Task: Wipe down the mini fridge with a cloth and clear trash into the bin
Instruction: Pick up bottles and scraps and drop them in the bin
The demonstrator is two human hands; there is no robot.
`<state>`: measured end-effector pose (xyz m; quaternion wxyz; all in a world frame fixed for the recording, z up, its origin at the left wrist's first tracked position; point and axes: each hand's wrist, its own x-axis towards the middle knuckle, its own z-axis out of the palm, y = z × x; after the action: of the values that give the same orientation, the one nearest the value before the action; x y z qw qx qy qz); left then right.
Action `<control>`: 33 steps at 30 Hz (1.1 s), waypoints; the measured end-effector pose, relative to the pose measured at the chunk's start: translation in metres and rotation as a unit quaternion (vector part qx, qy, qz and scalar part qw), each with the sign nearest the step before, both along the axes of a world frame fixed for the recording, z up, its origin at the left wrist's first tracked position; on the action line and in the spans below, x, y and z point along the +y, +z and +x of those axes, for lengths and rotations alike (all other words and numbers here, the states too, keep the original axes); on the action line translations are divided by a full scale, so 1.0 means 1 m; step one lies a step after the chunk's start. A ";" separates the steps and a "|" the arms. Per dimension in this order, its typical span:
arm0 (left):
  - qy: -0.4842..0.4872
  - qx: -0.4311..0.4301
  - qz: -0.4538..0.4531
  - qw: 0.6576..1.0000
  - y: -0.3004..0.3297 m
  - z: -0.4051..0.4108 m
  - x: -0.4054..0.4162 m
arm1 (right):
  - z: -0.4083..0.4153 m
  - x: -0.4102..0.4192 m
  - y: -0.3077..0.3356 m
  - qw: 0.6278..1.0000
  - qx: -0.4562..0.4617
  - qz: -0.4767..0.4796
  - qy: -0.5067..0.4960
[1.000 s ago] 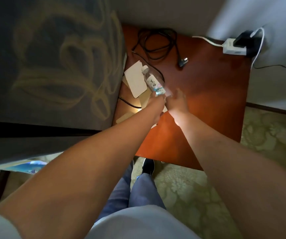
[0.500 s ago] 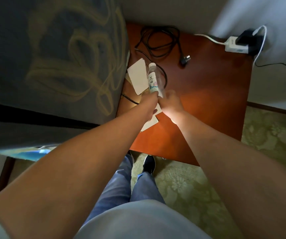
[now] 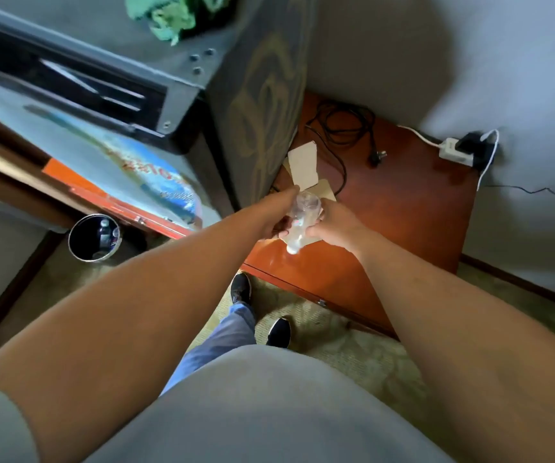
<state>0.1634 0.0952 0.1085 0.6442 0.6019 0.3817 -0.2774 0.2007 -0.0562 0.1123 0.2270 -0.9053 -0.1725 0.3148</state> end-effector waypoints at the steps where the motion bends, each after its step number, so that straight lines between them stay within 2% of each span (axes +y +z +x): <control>1: 0.014 -0.001 0.004 1.000 0.000 -0.008 0.004 | -0.007 0.001 0.002 0.998 0.047 0.031 -0.019; 3: 0.038 -0.004 0.003 0.999 -0.002 -0.026 0.013 | -0.021 0.004 0.005 0.983 0.158 0.074 -0.065; 6: 0.014 0.010 -0.022 1.000 -0.006 -0.057 0.030 | -0.039 0.012 0.002 0.964 0.249 0.048 -0.078; 10: -0.031 0.061 -0.031 0.997 -0.013 -0.103 0.049 | -0.061 0.031 -0.011 0.946 0.312 0.028 -0.079; 13: -0.101 0.095 -0.036 0.990 -0.021 -0.140 0.067 | -0.083 0.048 -0.022 0.934 0.355 -0.016 -0.037; 16: -0.111 0.126 -0.050 0.985 -0.027 -0.173 0.089 | -0.107 0.071 -0.032 0.918 0.393 -0.052 0.002; 19: -0.065 0.140 -0.054 0.987 -0.036 -0.203 0.116 | -0.129 0.103 -0.042 0.912 0.404 -0.065 0.030; 24: 0.063 0.119 -0.082 0.987 -0.047 -0.252 0.177 | -0.160 0.176 -0.055 0.927 0.364 -0.057 0.064; 33: 0.271 0.070 -0.166 0.946 -0.060 -0.323 0.314 | -0.201 0.348 -0.072 0.932 0.362 -0.015 0.023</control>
<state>-0.1592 0.4094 0.0482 0.7576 0.3393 0.5231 -0.1931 -0.0002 0.2916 0.0400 0.2533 -0.7292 -0.0947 0.6287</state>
